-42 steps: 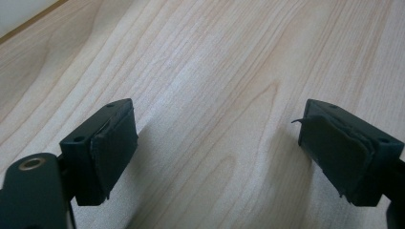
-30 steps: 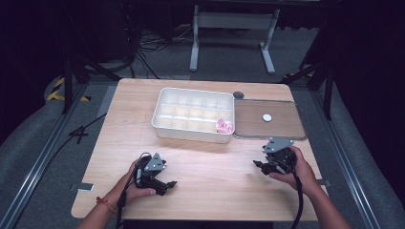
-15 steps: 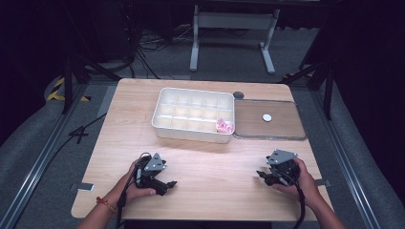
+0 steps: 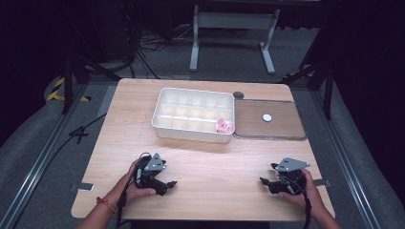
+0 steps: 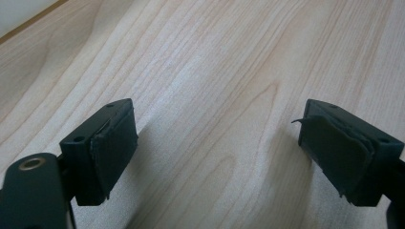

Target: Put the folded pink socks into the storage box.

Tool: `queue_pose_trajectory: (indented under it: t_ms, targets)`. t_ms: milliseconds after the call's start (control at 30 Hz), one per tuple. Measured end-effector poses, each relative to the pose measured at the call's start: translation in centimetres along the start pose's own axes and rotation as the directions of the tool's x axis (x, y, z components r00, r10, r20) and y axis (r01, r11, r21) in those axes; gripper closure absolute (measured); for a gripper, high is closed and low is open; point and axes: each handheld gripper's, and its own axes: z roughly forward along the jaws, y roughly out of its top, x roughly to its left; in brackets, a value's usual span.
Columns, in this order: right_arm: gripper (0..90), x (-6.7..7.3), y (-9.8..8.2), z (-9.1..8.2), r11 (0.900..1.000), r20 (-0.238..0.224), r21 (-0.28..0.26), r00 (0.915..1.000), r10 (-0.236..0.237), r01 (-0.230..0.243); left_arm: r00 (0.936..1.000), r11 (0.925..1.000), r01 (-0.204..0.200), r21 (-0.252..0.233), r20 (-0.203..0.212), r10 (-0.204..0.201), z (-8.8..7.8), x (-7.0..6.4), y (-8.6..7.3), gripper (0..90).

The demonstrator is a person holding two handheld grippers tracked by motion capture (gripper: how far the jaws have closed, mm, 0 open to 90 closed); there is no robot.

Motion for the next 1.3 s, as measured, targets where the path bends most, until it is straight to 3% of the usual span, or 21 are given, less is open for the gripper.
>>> queue_pose_trajectory:
  t_ms: [167, 233, 1300]
  targets:
    - [23.1, -0.6, -1.2, 0.2, 0.995, -0.025, -0.067, 0.9969, 0.074, -0.076, 1.0000, 1.0000, -0.001, 0.001, 0.000, 0.001, 0.0, 0.0, 0.0, 13.2]
    - [21.0, -0.9, -1.3, 0.2, 0.994, -0.029, -0.058, 0.9951, 0.095, -0.096, 1.0000, 1.0000, -0.001, 0.000, 0.001, 0.001, 0.0, 0.0, 0.0, 13.1]
    - [18.7, -0.9, -1.2, 0.3, 0.993, -0.024, -0.054, 0.9944, 0.103, -0.104, 0.9999, 0.9999, -0.007, 0.011, 0.010, 0.007, 0.3, 0.2, 0.3, 9.2]
